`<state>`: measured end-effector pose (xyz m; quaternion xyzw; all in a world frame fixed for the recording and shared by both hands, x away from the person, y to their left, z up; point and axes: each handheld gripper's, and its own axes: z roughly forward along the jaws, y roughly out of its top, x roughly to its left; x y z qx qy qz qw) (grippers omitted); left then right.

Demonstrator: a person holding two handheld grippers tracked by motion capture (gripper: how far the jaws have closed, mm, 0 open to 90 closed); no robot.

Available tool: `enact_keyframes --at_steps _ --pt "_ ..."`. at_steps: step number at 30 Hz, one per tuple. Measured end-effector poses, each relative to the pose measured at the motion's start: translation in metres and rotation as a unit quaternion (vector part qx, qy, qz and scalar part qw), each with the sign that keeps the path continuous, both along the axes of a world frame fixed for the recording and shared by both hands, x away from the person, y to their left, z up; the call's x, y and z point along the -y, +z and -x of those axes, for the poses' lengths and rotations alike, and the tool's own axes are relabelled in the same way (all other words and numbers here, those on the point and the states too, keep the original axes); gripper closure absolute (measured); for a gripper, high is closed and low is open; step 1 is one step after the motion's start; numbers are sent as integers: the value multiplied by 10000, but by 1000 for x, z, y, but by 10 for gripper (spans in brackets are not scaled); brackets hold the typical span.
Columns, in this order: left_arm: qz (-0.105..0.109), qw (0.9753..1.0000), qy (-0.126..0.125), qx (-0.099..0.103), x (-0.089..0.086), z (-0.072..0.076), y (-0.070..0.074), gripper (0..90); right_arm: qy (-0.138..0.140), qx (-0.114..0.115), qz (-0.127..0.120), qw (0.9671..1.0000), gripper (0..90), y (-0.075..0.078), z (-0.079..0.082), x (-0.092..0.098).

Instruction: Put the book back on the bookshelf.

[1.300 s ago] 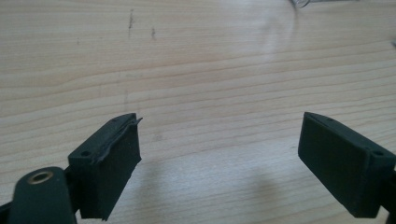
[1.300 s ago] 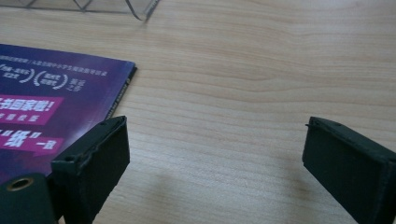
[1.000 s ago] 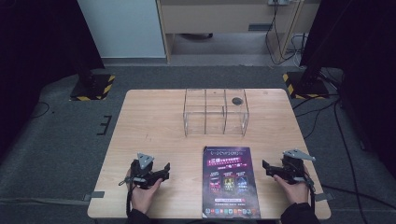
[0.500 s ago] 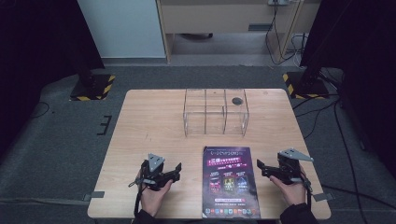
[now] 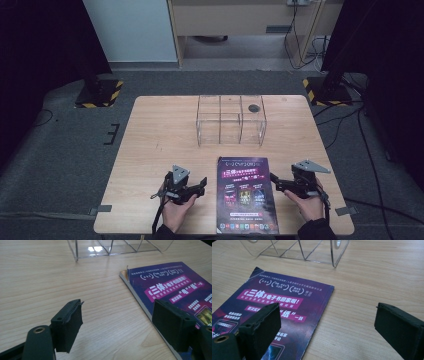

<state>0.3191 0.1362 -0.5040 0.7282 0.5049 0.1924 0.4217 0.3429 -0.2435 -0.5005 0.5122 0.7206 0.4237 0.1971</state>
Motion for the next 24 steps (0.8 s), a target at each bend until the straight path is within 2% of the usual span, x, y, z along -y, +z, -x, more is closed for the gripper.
enact_keyframes --at_steps 14,20,24 --pt "8 9995 -288 -130 26 1 -7 290 194 -70 12 9998 90 -6 2 -8" --pt "-30 9990 -391 -216 38 0 -11 299 309 -183 -26 9994 104 -11 4 -13" --pt "-57 9988 -434 -237 43 -1 -12 308 424 -197 40 9989 121 -14 5 -18"
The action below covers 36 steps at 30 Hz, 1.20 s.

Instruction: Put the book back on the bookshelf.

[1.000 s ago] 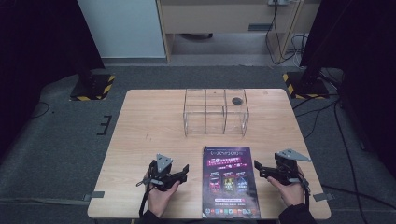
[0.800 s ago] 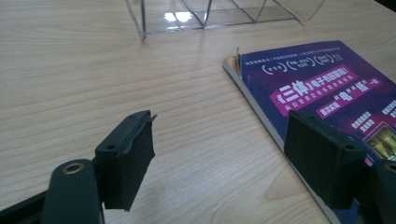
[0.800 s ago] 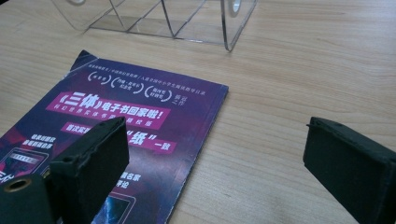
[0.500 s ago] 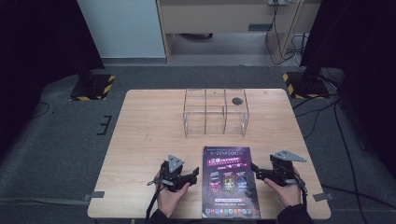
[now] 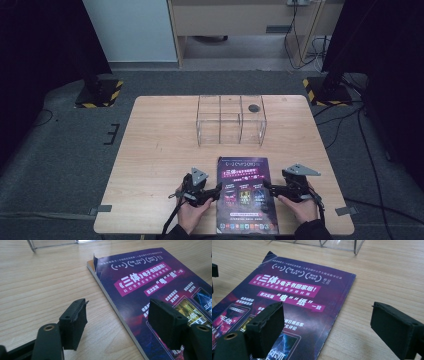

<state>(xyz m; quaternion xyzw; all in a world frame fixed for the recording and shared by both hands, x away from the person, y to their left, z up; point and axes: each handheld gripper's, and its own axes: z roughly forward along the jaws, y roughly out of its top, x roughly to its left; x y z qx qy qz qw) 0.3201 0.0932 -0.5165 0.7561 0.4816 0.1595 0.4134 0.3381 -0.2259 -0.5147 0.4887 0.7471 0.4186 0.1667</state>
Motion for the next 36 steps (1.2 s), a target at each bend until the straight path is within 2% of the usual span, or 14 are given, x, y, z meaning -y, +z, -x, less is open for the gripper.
enact_keyframes --at_steps 5,8,19,22,31,36 --pt "-37 10000 -35 -61 5 -2 -3 322 51 -54 17 10000 138 -3 0 -2" --pt "19 9999 -53 -140 8 -3 -5 331 84 -107 31 9999 145 -6 1 -4" --pt "-122 9996 -83 -227 15 -6 -12 342 186 -247 100 9995 174 -18 0 -11" --pt "-99 9994 -112 -322 18 -6 -14 341 186 -272 91 9994 175 -19 0 -12" --pt "12 9996 -97 -261 24 -7 -16 329 271 -250 171 9992 187 -21 0 -15" --pt "161 9995 -125 -257 28 -6 -18 329 304 -211 217 9991 193 -22 1 -17"
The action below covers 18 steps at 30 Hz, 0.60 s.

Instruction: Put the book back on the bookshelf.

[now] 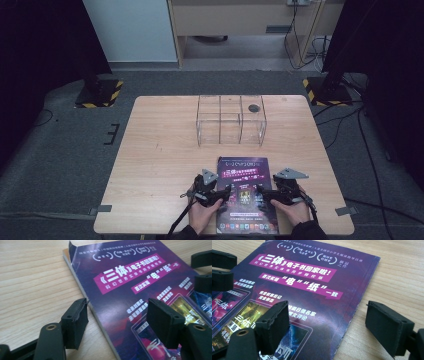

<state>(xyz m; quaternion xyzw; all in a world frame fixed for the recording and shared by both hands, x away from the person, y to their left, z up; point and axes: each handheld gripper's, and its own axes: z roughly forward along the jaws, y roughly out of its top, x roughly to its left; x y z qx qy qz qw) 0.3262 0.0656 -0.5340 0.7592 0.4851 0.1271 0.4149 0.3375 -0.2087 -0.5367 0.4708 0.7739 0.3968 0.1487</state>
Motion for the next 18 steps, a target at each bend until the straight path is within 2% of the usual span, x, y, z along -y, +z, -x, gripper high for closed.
enact_keyframes --at_steps 10,15,18 --pt "110 9999 67 -54 3 0 0 318 30 14 20 10000 212 0 2 -5" --pt "83 9999 140 3 5 -1 -1 313 76 31 39 10000 213 0 2 -8" --pt "167 9996 212 -14 6 -2 -1 307 59 19 5 10000 213 0 2 -7"
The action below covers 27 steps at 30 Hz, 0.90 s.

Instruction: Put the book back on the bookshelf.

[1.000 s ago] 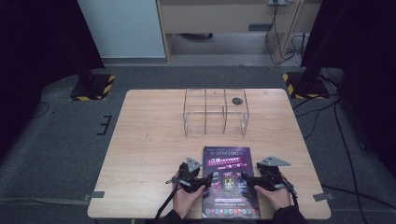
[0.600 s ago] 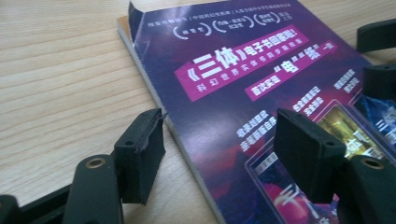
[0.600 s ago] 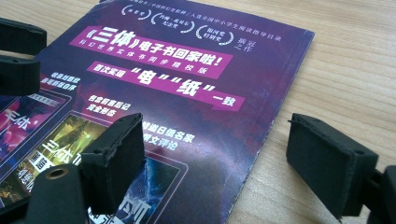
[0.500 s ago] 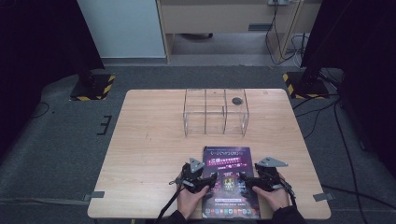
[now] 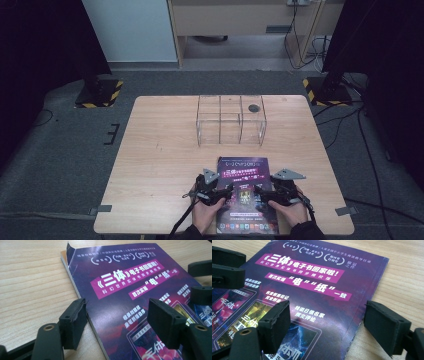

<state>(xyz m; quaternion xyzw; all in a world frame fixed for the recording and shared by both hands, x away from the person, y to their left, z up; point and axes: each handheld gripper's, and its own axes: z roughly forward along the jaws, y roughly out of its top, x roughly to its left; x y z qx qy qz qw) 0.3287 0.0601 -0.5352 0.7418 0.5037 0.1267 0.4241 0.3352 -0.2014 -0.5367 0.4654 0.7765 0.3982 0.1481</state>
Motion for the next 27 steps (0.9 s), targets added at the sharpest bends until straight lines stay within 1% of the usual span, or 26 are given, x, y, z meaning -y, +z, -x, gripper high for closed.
enact_keyframes --at_steps 4,8,11,14,15,17,20,21,22,23,25,26,27 --pt "84 10000 39 -20 -1 0 0 309 -39 -20 -58 10000 213 0 0 0" --pt "162 9998 123 -53 -4 0 0 359 -84 2 3 10000 216 0 1 -2" --pt "238 9995 184 -61 -5 0 -1 386 -85 1 3 10000 217 0 1 -2" --pt "406 9989 206 -66 -8 2 -1 412 -108 -14 -78 9999 221 0 0 0" --pt "494 9985 207 -68 -10 2 0 416 -122 -26 -106 9999 222 0 0 0" --pt "591 9980 203 -6 -11 3 2 420 -115 -20 -105 9999 223 0 0 1" --pt "812 9966 106 103 -14 6 7 433 -137 -28 -103 9998 223 0 0 0" --pt "938 9955 23 157 -15 6 9 435 -131 -21 -100 9999 223 0 0 0" --pt "986 9950 -9 177 -15 7 10 439 -129 -17 -99 9999 223 0 0 0" --pt "1090 9937 -112 237 -16 8 11 443 -129 -18 -102 9999 223 0 0 1" --pt "1120 9930 -229 301 -15 9 13 444 -140 -22 -105 9998 226 0 -1 1" --pt "1084 9930 -285 380 -15 9 13 444 -133 -27 -109 9998 226 0 -1 1" --pt "1073 9930 -329 378 -15 10 14 444 -152 -29 -129 9998 227 0 -1 1"
